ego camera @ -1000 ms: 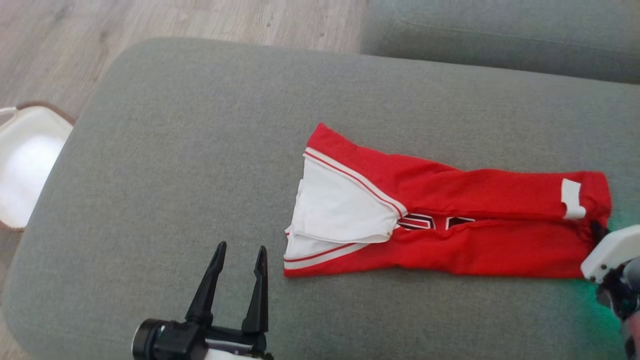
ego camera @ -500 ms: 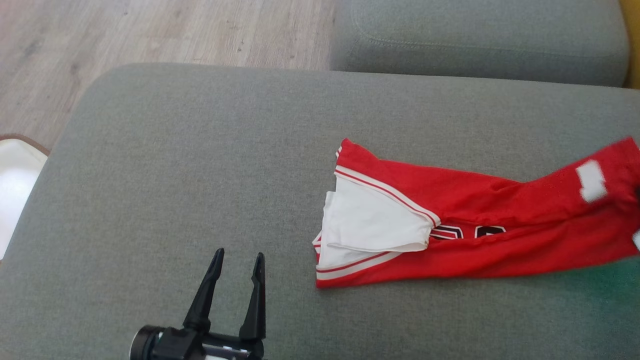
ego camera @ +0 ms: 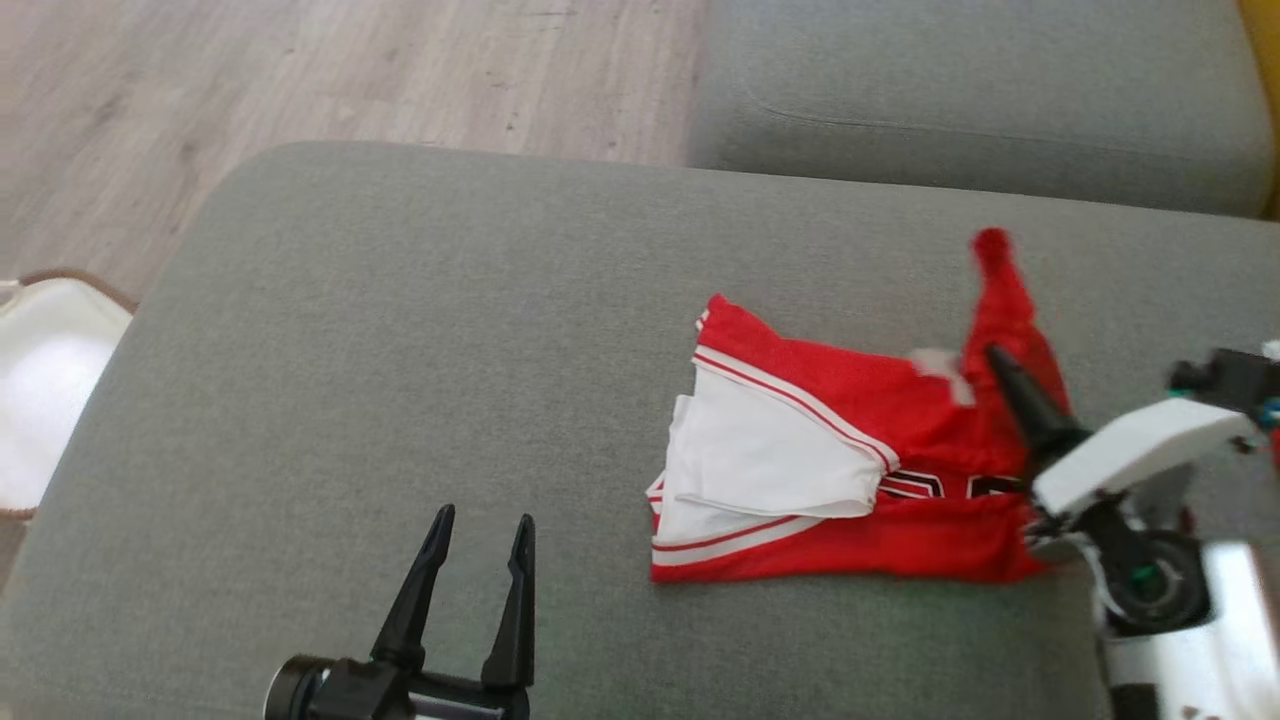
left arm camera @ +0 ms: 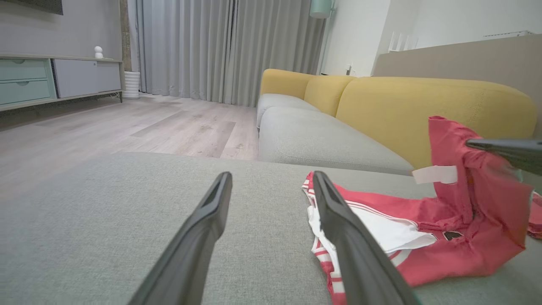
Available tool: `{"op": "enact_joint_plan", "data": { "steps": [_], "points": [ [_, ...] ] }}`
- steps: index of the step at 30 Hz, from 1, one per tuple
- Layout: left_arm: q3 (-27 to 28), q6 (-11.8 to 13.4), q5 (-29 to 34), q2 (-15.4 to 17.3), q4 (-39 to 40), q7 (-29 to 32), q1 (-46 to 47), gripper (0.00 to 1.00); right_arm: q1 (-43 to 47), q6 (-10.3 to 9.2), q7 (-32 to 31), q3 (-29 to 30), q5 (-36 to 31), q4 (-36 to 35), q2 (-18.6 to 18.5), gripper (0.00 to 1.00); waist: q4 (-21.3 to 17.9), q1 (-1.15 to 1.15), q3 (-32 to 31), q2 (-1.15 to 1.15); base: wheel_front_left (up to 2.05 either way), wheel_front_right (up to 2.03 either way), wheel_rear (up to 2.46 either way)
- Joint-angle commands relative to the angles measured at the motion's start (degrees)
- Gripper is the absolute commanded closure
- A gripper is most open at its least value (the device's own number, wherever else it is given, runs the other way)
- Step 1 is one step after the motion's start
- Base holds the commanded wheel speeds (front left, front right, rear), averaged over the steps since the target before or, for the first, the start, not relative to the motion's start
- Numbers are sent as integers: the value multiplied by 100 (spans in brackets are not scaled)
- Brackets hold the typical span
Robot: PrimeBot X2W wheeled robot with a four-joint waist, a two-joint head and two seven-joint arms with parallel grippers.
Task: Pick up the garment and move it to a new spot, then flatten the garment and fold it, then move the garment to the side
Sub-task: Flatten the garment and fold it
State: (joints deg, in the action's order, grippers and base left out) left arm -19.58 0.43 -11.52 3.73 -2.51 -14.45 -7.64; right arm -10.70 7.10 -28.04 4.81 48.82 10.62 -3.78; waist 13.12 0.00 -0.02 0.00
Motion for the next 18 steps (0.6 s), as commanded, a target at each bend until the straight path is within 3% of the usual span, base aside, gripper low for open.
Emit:
{"op": "enact_joint_plan", "data": {
  "steps": [1,5,18],
  "points": [
    [193,-26,45,-80,158,-54,115,0,-226,39,-26,-139,-2,-248,-33,100,48,0,-2,0,0,0,0],
    [168,-60,51,-82,116,-54,144,0,-311,39,22,-562,243,-129,83,100,212,0,15,0,0,0,0],
    [27,-66,-59,-84,37,-55,232,0,-1213,39,1576,-2705,1932,1507,90,100,666,0,9,0,0,0,0]
  ]
}}
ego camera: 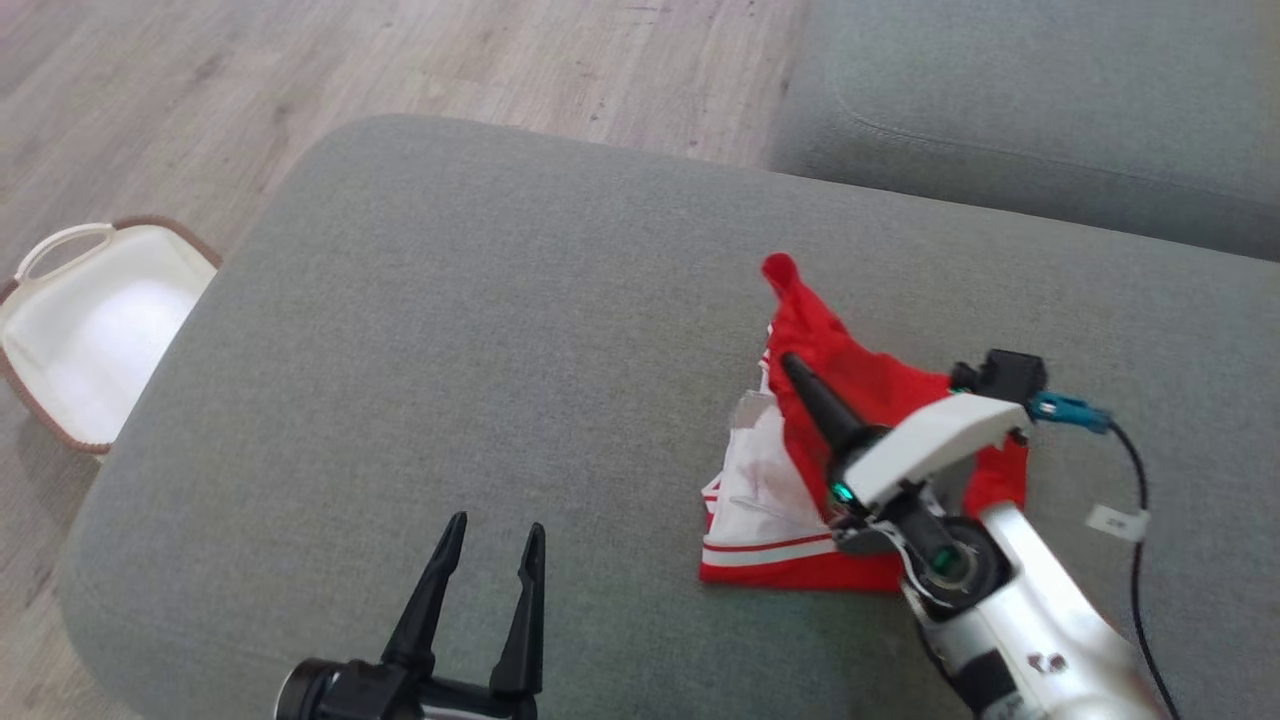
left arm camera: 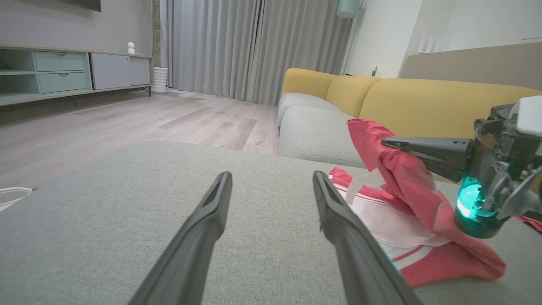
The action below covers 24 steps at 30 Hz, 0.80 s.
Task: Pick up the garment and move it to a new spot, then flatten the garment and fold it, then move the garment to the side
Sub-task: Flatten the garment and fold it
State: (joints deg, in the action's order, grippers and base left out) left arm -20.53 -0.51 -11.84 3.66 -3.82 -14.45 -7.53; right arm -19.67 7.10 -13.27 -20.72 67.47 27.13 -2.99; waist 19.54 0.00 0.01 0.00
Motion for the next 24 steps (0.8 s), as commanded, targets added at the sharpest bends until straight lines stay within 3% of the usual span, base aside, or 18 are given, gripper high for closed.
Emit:
{"op": "enact_joint_plan", "data": {
  "steps": [1,2,3,8,12,22,24],
  "points": [
    [112,41,-36,-78,166,-55,220,0,-404,39,190,-284,142,-24,11,95,42,0,7,0,0,0,0],
    [106,53,-46,-78,165,-55,219,0,-483,39,265,-410,205,91,11,63,56,0,5,0,0,0,0],
    [103,62,-53,-78,164,-55,219,0,-555,39,334,-521,252,201,11,0,69,0,2,0,0,0,0],
    [144,112,-82,-78,163,-55,183,0,-787,39,633,-772,408,561,11,0,45,0,-48,0,0,0,0],
    [202,156,-98,-78,167,-55,123,0,-789,39,843,-651,108,623,-42,0,-100,0,-155,0,0,0,0],
    [501,289,-260,-78,289,-55,-29,0,202,39,1951,-128,-1468,-314,-1205,0,-744,0,-384,0,0,0,0],
    [528,315,-231,-78,293,-55,-38,0,364,39,2091,-89,-1554,-400,-1254,0,-800,0,-408,0,0,0,0]
  ]
}}
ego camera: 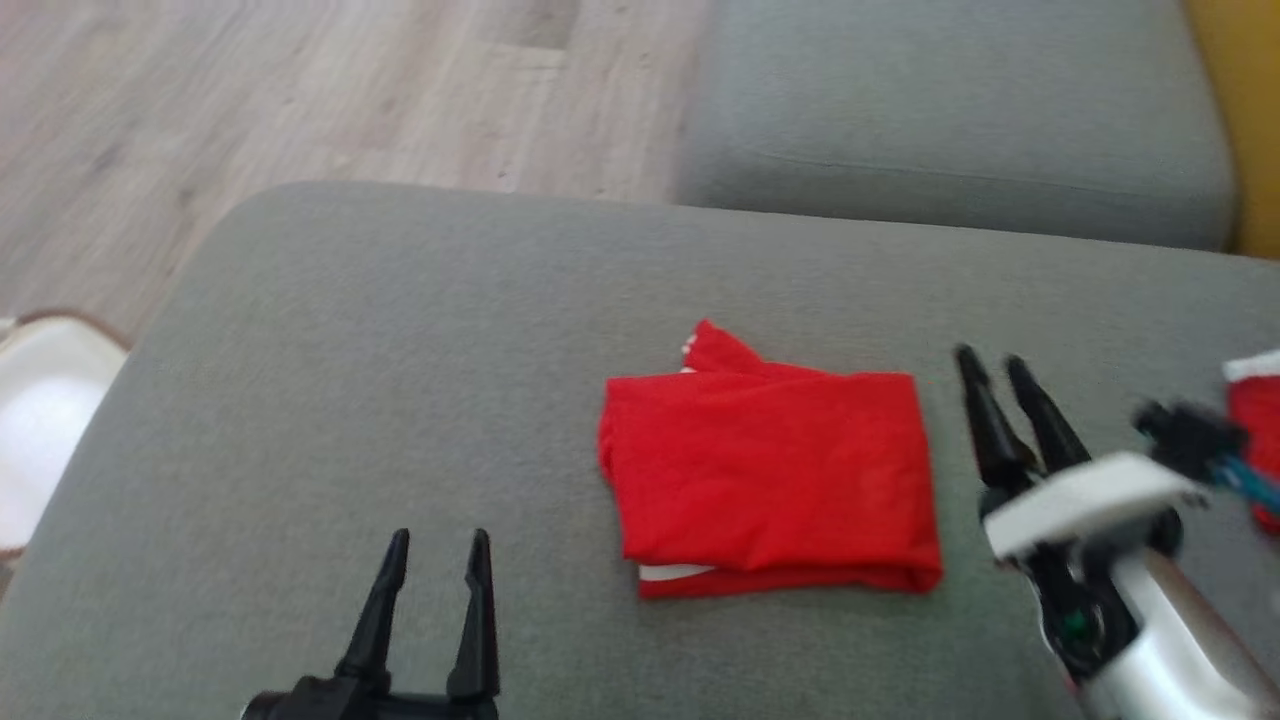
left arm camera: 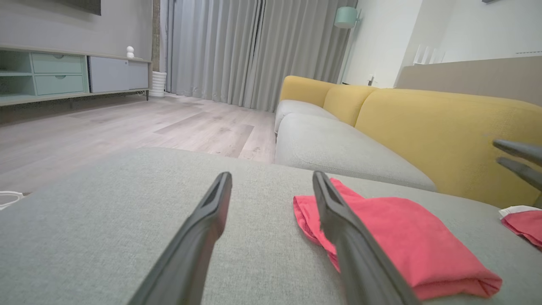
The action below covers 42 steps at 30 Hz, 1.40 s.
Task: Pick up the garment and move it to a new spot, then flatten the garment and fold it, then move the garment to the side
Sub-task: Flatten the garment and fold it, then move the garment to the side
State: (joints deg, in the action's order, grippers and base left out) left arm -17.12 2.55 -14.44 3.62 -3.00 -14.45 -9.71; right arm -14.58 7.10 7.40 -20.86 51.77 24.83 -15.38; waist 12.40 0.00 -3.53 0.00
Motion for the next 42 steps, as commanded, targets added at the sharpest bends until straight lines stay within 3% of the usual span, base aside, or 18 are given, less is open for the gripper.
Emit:
{"op": "enact_joint_plan", "data": {
  "steps": [1,6,10,18,26,42],
  "points": [
    [208,35,53,-74,208,-55,162,0,28,39,154,-8,0,-248,-31,0,-141,0,-82,0,0,0,0],
    [291,119,89,-74,186,-55,35,0,783,39,635,117,-690,-469,-260,0,-378,0,-189,0,0,0,0],
    [407,182,70,-74,208,-55,-126,0,1220,39,750,255,-1885,-492,-296,0,-537,0,-248,0,0,0,0],
    [542,155,178,-74,214,-55,-305,0,1996,39,758,1291,-3630,-1136,430,0,-627,0,-292,0,0,0,0],
    [600,107,244,-74,227,-55,-396,0,2258,39,759,1567,-4028,-1310,862,0,-721,0,-371,0,0,0,0],
    [598,87,276,-74,177,-55,-461,0,2349,39,760,1548,-4096,-1270,965,0,-771,0,-427,0,0,0,0]
  ]
}}
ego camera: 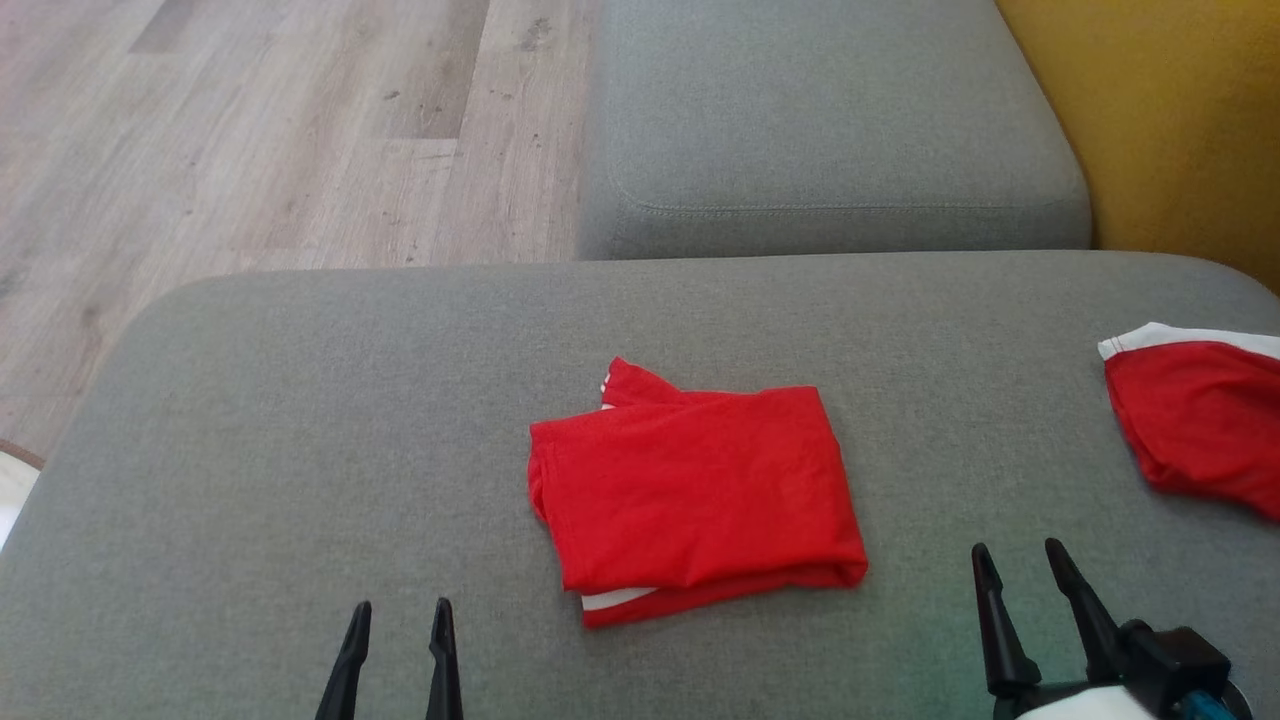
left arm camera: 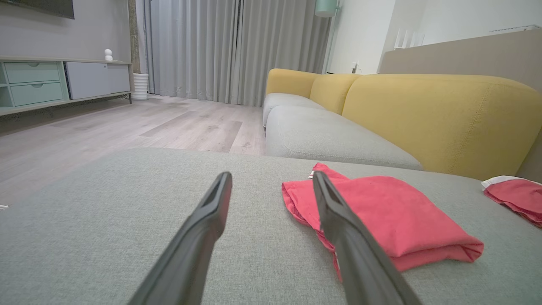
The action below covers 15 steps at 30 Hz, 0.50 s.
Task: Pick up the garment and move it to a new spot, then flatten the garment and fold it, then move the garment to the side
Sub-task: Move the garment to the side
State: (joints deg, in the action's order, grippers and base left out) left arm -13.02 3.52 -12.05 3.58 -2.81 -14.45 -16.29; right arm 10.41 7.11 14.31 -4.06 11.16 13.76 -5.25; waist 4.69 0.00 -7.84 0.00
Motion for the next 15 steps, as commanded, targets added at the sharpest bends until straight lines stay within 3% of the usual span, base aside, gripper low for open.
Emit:
{"op": "enact_joint_plan", "data": {
  "steps": [1,15],
  "points": [
    [188,-13,33,-70,152,-55,198,0,-150,37,68,-134,-32,-162,-49,0,0,0,7,0,0,0,0],
    [147,-6,7,-70,131,-55,228,0,-174,37,69,-145,-53,-185,-58,0,45,0,92,0,0,0,0]
  ]
}}
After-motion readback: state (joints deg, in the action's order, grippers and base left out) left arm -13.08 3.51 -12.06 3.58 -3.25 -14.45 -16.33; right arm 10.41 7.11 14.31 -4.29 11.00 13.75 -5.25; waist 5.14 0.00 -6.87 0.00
